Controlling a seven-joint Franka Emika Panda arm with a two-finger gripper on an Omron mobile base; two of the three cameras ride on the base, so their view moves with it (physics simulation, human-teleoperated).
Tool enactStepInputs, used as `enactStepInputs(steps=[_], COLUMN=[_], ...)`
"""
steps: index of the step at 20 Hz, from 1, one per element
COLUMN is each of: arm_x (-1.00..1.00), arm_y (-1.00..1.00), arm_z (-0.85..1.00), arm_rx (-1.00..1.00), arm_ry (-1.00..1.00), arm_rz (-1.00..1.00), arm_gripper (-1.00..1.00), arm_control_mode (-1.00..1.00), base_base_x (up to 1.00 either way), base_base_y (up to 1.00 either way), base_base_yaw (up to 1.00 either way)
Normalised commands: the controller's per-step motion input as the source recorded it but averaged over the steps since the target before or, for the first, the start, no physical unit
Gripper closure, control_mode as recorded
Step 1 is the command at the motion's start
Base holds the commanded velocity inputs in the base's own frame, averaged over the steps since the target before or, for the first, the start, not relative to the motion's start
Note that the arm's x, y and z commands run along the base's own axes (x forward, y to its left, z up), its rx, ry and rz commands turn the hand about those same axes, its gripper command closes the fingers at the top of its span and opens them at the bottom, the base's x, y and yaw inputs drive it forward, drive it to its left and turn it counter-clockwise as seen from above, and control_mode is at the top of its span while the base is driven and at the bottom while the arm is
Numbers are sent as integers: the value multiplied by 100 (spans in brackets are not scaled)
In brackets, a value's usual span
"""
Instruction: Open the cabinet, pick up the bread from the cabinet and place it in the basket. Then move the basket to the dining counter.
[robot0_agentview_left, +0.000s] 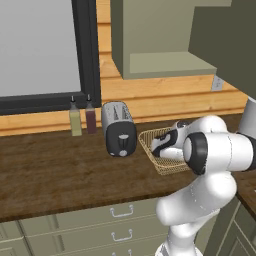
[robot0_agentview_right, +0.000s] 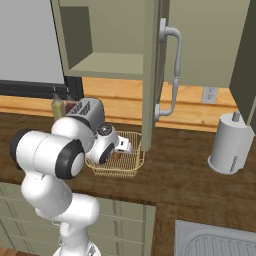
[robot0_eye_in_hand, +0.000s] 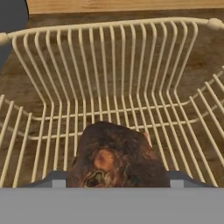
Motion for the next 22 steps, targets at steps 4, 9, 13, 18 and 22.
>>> enactStepInputs(steps=[4,9,13,18,22], arm_x=[0,-3,-10,-31,-71], arm_y=[0,0,0,0,0], arm_z=[-29,1,0,17,61], arm_rx=[-3,-3,-1,0,0], arm_ry=[0,0,0,0,-1], arm_rz=[2,0,1,0,0], arm_gripper=[-100,-100,-100,-100,-100], arm_control_mode=[-100,-100,-100,-100,-100], base_base_x=[0,0,0,0,0], base_base_y=[0,0,0,0,0], base_base_yaw=[0,0,0,0,0])
